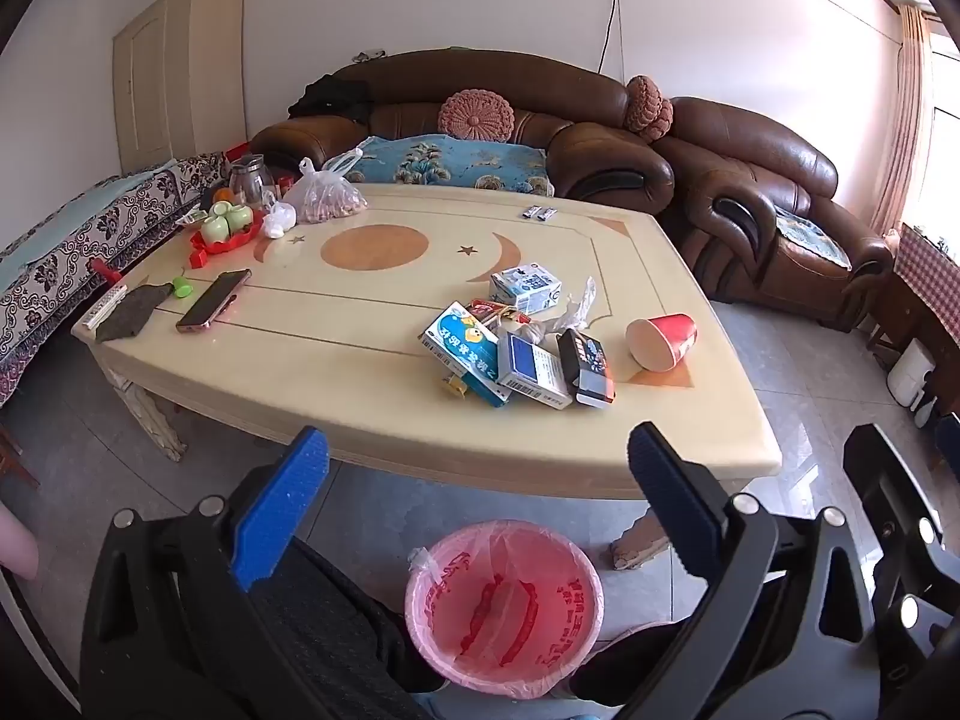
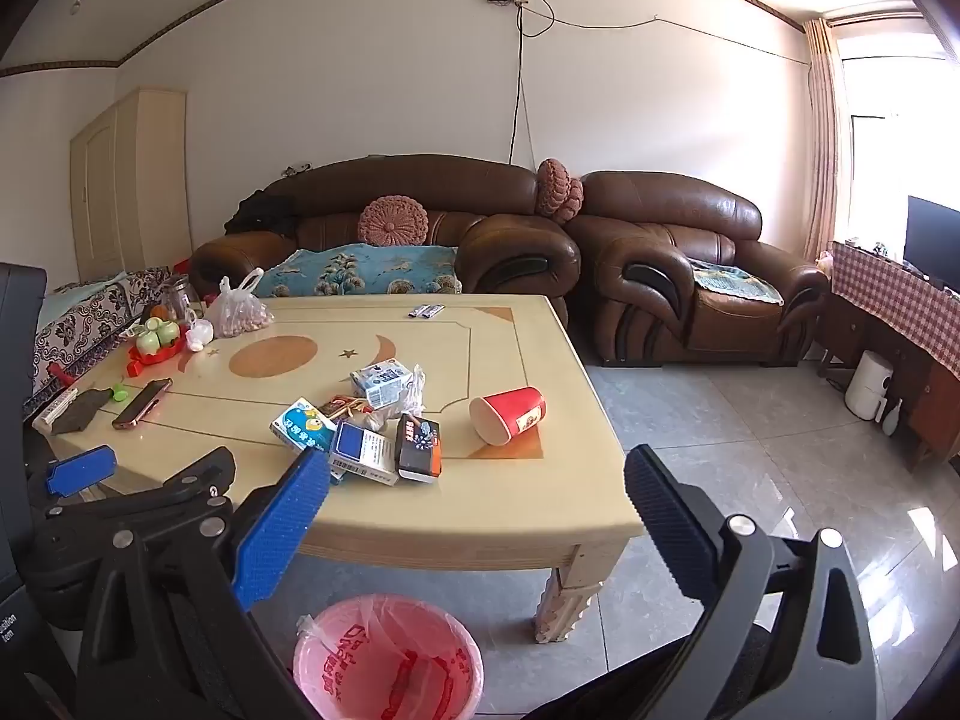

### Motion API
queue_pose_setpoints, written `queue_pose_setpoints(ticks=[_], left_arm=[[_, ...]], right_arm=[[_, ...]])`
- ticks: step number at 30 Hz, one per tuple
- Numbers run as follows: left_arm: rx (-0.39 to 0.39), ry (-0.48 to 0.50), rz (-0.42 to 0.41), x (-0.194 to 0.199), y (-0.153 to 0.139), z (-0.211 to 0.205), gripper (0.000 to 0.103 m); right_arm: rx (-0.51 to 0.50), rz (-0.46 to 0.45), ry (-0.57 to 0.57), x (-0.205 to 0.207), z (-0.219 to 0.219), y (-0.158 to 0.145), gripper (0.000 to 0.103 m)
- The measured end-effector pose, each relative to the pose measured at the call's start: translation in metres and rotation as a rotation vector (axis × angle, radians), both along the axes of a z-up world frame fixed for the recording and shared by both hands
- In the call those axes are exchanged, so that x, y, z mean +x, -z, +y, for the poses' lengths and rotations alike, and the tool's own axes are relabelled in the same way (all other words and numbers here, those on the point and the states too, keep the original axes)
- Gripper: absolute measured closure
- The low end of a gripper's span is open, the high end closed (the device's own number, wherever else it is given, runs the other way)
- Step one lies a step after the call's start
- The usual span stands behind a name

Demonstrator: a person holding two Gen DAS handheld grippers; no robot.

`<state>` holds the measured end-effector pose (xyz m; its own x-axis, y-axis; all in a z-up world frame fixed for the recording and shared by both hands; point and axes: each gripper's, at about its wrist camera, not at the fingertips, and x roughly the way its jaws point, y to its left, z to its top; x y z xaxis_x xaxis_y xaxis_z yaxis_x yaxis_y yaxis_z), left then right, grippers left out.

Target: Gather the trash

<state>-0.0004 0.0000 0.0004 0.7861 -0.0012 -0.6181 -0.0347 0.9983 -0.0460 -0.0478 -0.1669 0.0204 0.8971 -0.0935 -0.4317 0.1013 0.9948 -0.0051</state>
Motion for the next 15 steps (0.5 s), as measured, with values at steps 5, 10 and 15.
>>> queue_pose_setpoints(ticks=[5, 10, 15], left_arm=[[0.001, -0.011, -0.012, -0.0020, 0.0003, 0.0021, 0.005], [0.014, -0.008, -0.014, -0.0030, -0.0016, 0.0042, 0.005], [0.027, -0.006, -0.011, -0.0028, -0.0049, -0.0006, 0.005]], right_arm=[[0.003, -0.002, 0.001, -0.0002, -0.0002, 0.0003, 0.006], [0.002, -0.001, 0.000, -0.0003, -0.0002, 0.0007, 0.006], [0.001, -0.001, 0.000, -0.0011, -0.0003, 0.0002, 0.006]])
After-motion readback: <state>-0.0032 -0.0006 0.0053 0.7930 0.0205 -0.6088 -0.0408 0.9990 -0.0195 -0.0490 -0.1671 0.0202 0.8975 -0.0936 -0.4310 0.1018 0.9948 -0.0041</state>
